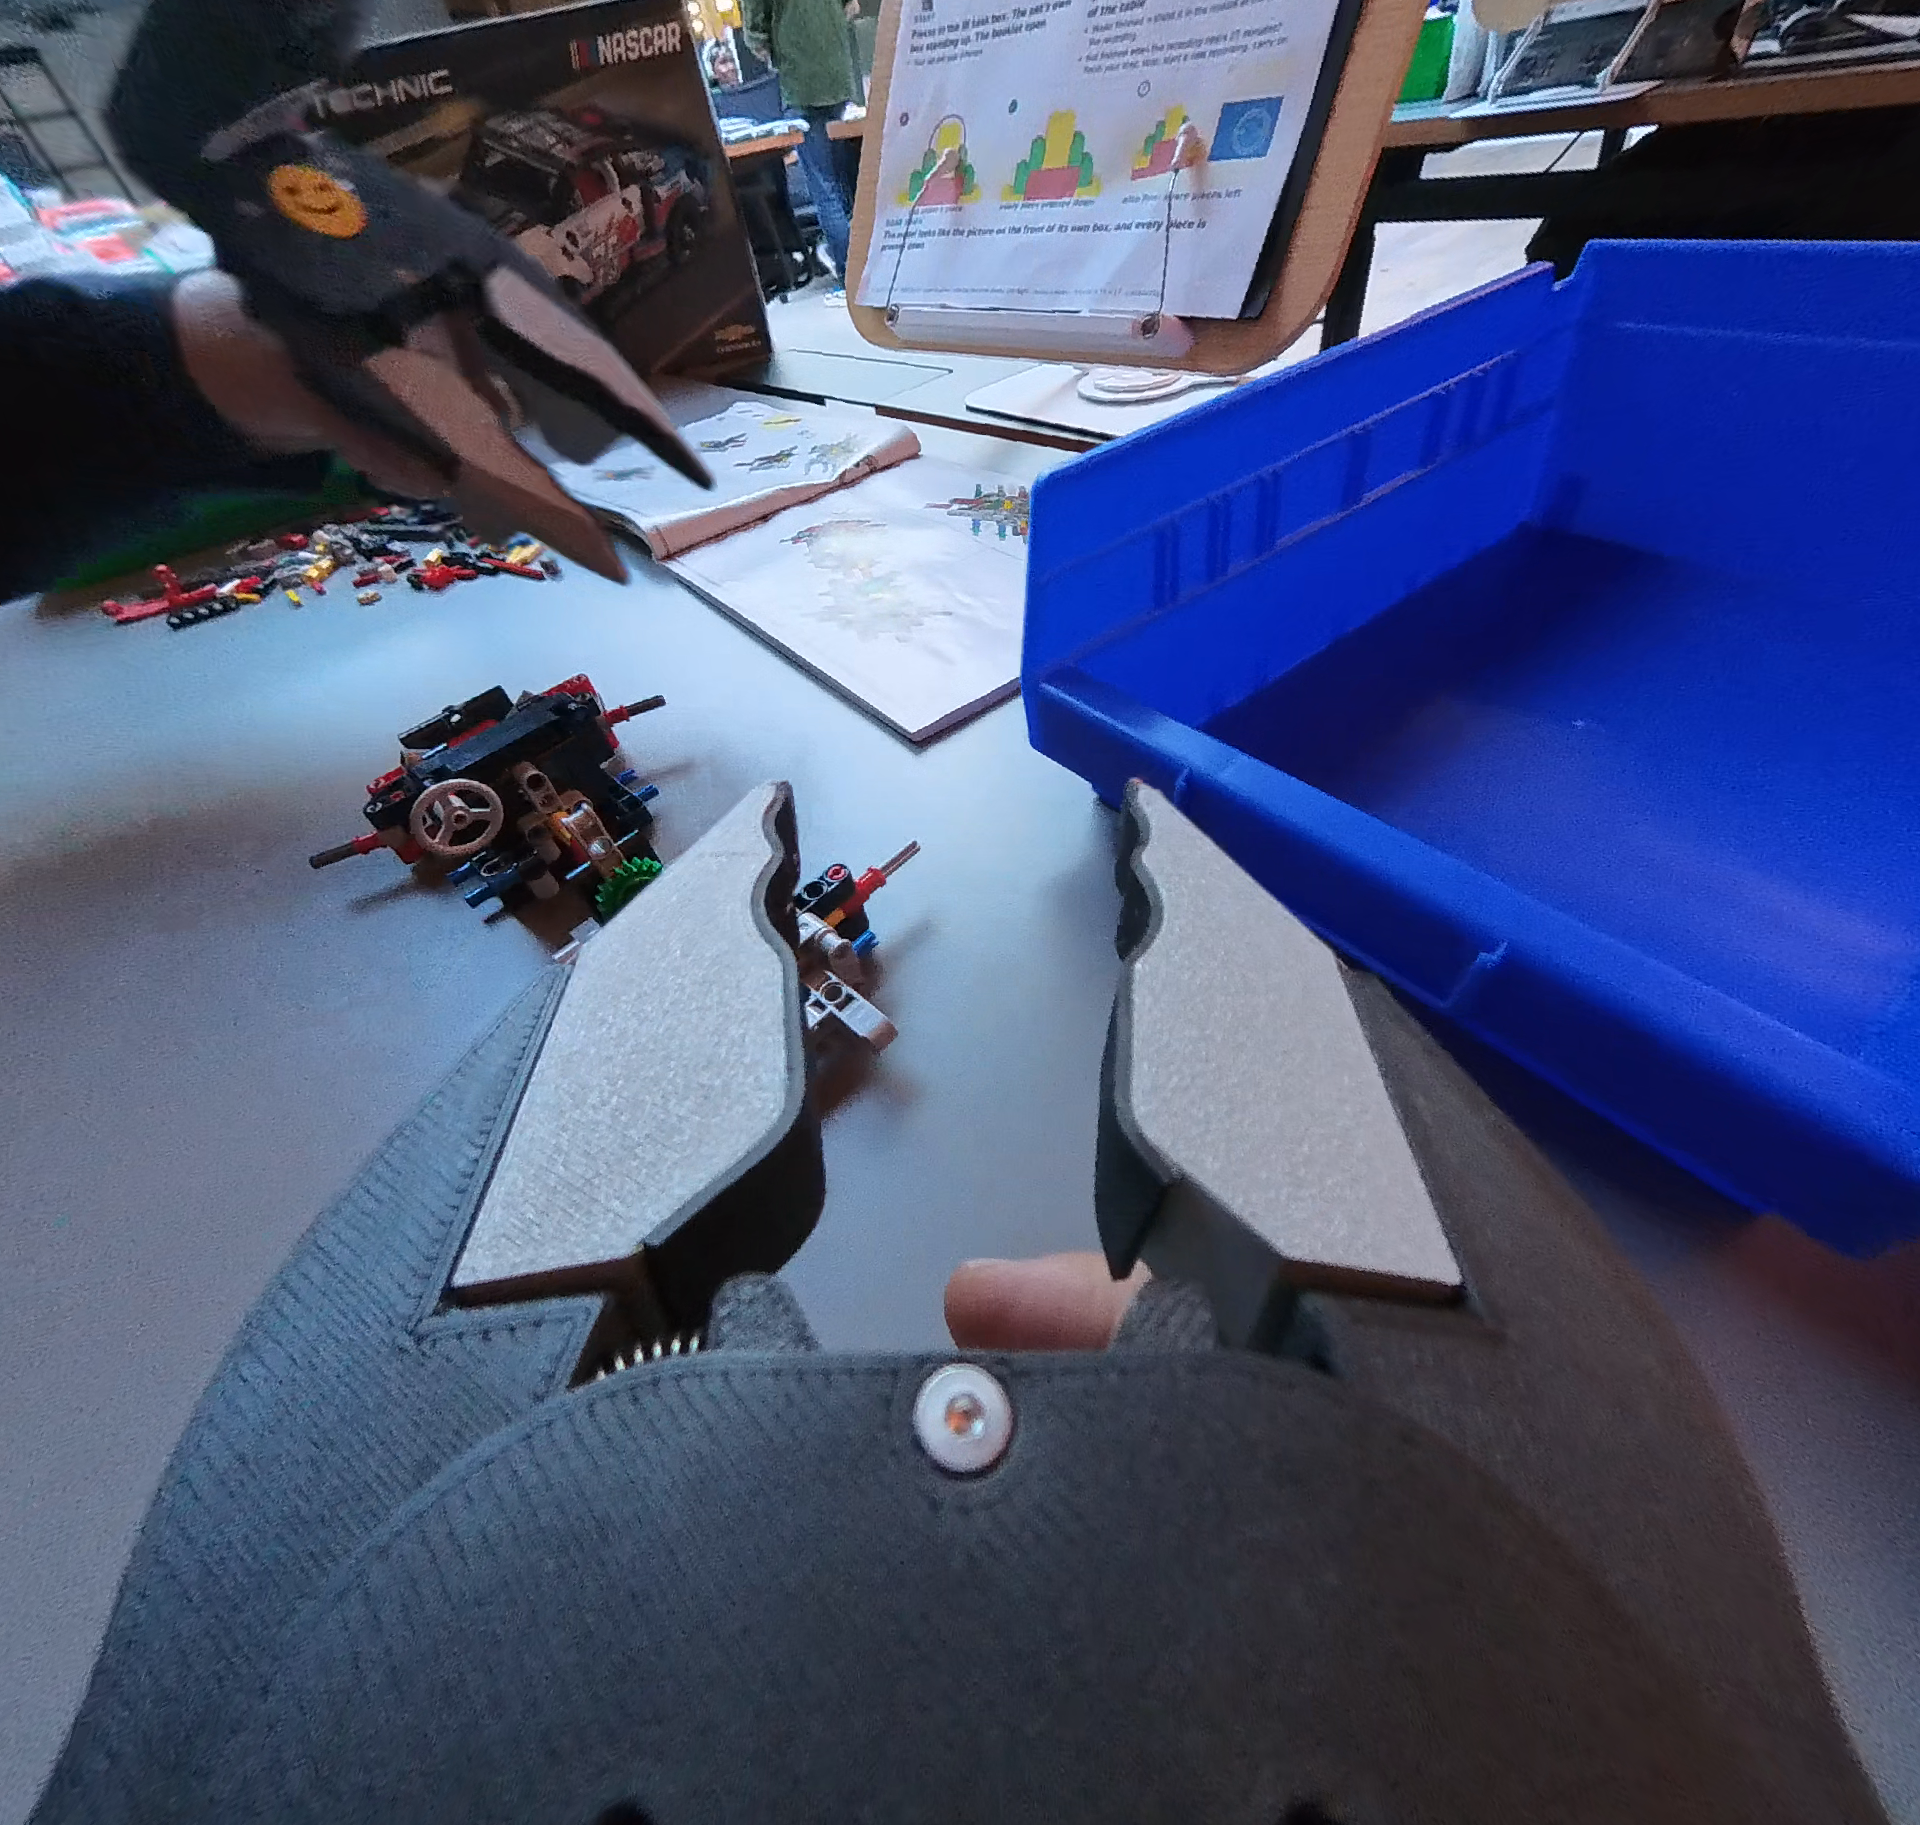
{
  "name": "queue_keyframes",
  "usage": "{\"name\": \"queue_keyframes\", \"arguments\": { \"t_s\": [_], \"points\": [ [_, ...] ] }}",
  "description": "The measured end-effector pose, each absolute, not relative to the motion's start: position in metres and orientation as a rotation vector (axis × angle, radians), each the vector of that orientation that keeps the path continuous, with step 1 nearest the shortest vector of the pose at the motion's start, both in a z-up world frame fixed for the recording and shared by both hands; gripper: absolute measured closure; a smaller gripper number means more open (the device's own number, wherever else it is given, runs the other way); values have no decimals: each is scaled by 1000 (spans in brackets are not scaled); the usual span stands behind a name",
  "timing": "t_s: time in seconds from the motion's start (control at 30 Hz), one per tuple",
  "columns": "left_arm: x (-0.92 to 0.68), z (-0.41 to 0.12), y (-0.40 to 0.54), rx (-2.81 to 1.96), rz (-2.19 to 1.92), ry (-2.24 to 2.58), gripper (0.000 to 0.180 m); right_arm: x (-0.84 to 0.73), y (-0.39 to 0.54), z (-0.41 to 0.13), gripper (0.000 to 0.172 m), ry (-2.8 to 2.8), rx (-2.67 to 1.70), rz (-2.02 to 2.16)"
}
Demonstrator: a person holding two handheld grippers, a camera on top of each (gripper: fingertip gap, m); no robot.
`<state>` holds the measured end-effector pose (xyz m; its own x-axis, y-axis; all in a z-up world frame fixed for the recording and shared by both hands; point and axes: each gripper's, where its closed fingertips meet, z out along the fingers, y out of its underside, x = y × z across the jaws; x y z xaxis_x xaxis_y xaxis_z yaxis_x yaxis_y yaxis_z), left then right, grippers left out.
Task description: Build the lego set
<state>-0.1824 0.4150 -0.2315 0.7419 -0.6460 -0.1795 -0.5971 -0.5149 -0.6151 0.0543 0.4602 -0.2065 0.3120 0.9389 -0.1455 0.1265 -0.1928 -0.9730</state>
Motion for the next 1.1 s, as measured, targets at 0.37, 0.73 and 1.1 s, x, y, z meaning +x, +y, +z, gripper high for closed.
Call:
{"name": "queue_keyframes", "arguments": {
  "t_s": [0.37,0.73,1.1],
  "points": [
    [-156,-285,483,-2553,-362,1093,100,43,456,-211,115,-1053,-1595,1040],
    [-158,-287,481,-2336,-488,1046,180,36,451,-212,119,-1072,-1625,1177],
    [-176,-251,477,-2238,-885,713,180,28,445,-216,122,-1161,-1605,1084]
  ]
}}
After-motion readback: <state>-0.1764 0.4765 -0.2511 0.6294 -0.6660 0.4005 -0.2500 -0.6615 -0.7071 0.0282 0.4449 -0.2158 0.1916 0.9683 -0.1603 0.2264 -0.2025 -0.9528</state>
